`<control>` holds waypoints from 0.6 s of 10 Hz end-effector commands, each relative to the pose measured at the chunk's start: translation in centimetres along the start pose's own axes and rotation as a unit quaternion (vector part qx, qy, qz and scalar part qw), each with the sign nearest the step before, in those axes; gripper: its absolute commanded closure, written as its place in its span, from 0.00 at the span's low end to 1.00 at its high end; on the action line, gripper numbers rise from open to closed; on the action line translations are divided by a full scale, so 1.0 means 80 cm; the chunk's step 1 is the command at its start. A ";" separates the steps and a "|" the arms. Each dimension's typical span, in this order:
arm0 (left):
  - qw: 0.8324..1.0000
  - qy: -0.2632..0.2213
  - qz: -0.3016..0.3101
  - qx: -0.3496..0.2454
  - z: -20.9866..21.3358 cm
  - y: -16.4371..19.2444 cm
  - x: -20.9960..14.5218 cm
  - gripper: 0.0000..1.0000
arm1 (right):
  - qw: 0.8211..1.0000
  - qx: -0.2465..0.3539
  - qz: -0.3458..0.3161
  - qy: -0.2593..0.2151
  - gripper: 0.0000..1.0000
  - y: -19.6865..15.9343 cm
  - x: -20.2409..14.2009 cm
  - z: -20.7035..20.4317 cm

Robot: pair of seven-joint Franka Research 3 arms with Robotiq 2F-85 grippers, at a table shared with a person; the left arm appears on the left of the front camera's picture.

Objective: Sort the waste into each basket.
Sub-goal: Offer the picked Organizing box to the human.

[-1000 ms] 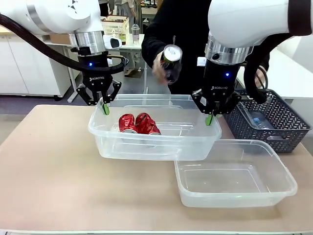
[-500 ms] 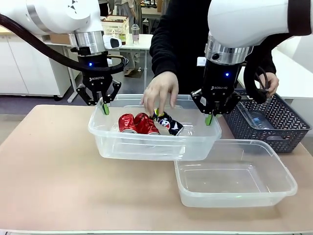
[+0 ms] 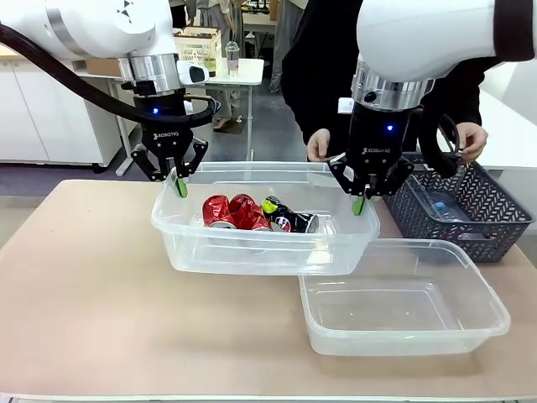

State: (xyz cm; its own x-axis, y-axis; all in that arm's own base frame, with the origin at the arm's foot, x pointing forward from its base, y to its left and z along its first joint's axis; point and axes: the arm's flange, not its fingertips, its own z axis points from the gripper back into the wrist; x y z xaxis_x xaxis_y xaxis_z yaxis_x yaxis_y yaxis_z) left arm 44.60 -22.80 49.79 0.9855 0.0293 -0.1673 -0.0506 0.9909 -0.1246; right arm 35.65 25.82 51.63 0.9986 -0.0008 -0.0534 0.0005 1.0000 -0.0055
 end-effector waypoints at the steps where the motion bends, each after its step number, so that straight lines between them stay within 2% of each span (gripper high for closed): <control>1: 1.000 -0.007 -0.010 -0.021 0.004 -0.003 0.008 0.95 | 1.000 0.005 0.012 0.005 0.94 0.005 0.010 0.000; 4: 0.999 -0.034 -0.008 -0.007 0.022 -0.021 0.039 0.95 | 0.999 0.001 0.040 0.015 0.94 0.023 0.060 0.009; 6: 0.998 -0.062 -0.021 -0.015 0.042 -0.030 0.073 0.95 | 0.999 -0.005 0.029 0.012 0.94 0.032 0.104 0.017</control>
State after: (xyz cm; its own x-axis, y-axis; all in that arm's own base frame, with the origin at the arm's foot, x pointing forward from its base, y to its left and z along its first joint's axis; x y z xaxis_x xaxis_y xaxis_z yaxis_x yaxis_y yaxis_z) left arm 49.24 -22.95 51.05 0.9969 0.0028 -0.0781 -0.0110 0.9945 -0.1046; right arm 42.46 26.66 51.64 0.9974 0.0303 -0.0652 -0.0317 0.9993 -0.0213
